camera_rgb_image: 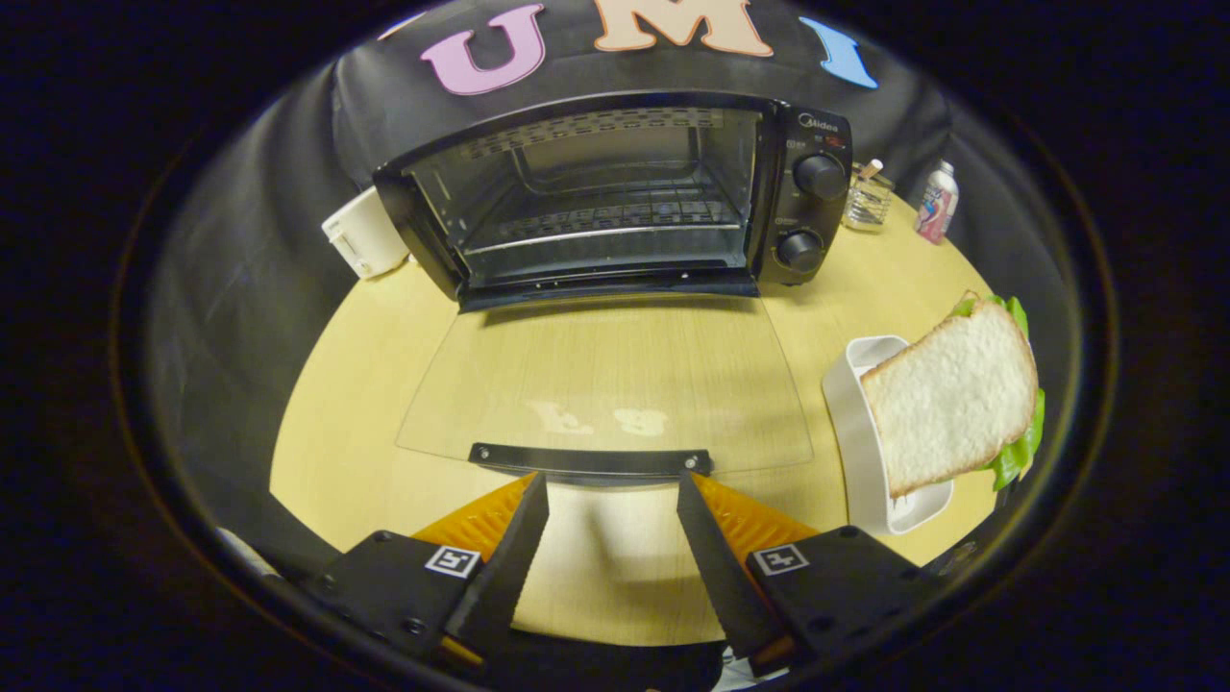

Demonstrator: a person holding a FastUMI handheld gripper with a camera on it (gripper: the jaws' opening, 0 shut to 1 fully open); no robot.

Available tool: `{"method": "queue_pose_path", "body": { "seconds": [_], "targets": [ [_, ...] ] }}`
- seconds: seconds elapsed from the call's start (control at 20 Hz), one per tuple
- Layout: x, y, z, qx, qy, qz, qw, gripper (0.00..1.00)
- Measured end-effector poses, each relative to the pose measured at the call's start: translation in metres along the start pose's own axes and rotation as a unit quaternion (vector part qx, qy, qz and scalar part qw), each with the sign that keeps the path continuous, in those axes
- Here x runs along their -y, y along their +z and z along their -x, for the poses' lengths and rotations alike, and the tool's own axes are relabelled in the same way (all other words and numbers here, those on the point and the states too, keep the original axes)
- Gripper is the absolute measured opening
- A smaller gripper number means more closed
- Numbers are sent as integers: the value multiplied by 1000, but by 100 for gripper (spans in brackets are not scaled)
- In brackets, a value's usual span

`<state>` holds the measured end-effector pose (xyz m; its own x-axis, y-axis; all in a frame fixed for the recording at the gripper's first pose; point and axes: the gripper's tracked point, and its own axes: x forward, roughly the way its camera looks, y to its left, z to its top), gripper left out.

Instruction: Open the toaster oven, put the food inside, and close the toaster oven door.

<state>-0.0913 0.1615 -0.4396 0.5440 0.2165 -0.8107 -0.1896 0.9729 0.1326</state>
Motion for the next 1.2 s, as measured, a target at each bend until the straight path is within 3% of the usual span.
{"method": "queue_pose_path", "body": {
  "seconds": [0.15,0.35,0.5,0.65,0.8,1.2],
  "targets": [
    [1,19,33,-7,34,10,999,88],
    [42,51,83,-27,32,26,999,87],
    [89,85,108,-29,9,28,999,87],
    [148,101,119,-41,-42,39,997,86],
    [191,100,115,-65,-70,25,995,86],
    [223,61,63,-140,-44,-37,988,87]
  ]
}}
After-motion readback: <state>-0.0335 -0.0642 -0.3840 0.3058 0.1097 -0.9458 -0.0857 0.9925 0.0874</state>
